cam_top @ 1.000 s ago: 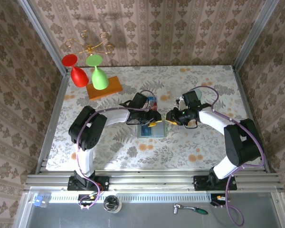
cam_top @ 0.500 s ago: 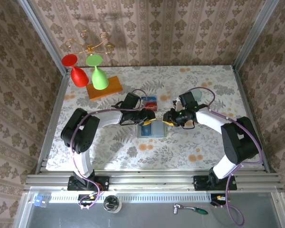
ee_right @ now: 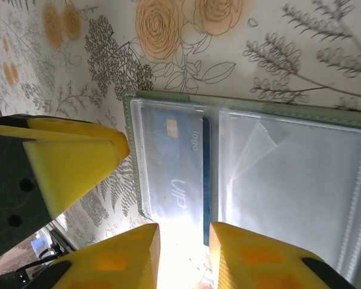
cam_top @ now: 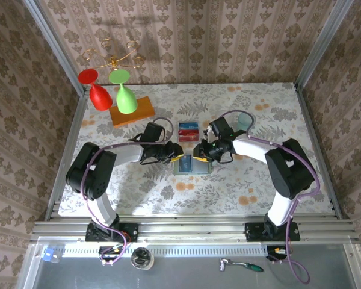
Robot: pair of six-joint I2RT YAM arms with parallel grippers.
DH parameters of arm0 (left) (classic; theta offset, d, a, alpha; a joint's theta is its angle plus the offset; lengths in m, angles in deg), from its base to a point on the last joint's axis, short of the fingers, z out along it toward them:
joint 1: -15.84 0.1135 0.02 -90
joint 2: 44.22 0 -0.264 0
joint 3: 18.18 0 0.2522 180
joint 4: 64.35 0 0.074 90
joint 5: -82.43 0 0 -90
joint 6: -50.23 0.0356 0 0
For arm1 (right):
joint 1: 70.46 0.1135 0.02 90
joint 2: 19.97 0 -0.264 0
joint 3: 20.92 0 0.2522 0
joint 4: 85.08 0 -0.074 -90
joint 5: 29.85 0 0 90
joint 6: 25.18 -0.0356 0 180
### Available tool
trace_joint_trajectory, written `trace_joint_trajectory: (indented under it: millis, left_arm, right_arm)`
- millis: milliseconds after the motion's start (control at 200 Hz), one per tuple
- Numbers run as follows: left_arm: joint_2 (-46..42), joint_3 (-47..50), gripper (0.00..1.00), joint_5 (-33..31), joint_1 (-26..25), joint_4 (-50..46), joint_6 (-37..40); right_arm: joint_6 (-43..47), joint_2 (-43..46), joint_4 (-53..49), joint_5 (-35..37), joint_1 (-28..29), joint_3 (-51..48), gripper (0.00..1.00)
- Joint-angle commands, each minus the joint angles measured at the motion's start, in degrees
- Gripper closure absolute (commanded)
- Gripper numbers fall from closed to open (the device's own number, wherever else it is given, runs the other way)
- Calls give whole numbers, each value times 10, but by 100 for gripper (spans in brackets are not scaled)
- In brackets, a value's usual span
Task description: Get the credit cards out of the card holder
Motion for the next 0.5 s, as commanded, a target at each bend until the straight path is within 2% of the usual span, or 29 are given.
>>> trace_joint_trajectory:
  millis: [0, 120, 320, 495]
  left_arm:
    - [-14, 11, 77, -2, 6, -17, 22]
    - [-6, 12, 88, 1, 7, -17, 24]
    - [5, 15, 99, -2, 8, -29, 29]
    - [8, 12, 100, -11, 9, -52, 39]
  right_arm:
    - [-10, -24, 7, 3, 10, 21, 71]
    - [-10, -39, 9, -1, 15, 27, 71]
    - [-12, -55, 13, -8, 19, 35, 71]
    - [-13, -69, 15, -13, 23, 45, 71]
